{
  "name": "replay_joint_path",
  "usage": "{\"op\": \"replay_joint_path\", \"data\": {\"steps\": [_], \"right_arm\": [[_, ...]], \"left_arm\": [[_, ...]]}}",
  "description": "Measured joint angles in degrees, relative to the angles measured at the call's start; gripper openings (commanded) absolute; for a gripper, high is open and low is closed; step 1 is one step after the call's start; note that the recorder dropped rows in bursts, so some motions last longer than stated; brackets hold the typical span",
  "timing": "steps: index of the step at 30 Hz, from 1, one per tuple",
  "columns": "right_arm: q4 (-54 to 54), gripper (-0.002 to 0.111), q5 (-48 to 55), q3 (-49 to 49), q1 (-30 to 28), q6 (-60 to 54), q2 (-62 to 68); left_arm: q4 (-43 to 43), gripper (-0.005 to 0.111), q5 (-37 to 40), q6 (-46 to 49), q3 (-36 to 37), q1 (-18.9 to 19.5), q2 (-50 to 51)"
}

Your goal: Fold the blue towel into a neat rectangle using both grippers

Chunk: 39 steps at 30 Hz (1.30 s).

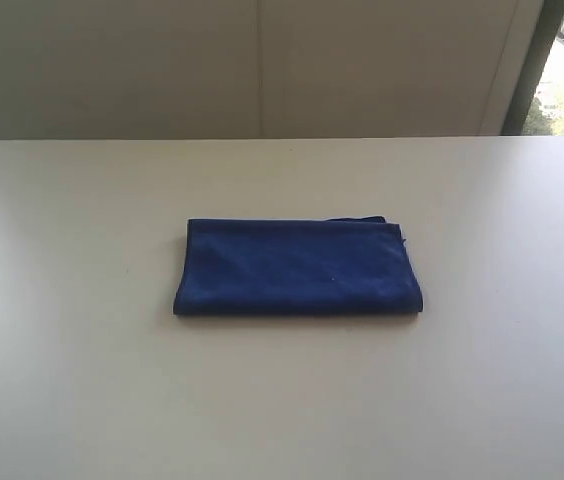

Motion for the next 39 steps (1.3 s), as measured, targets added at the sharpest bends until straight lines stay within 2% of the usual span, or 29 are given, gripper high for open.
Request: {"op": "replay_joint_path", "data": {"steps": [9,34,39], "right_arm": [[0.0,0.0,0.0,0.0,0.0,0.0,0.0],[0.0,0.0,0.0,0.0,0.0,0.0,0.0],[0.0,0.0,0.0,0.0,0.0,0.0,0.0]], "left_arm": [[0.0,0.0,0.0,4.5,0.0,-4.7,0.0],[0.0,0.0,-0.5,0.3,0.0,-5.1,0.0],[0.0,0.0,-0.7,0.3,0.0,-7.4,0.0]]}}
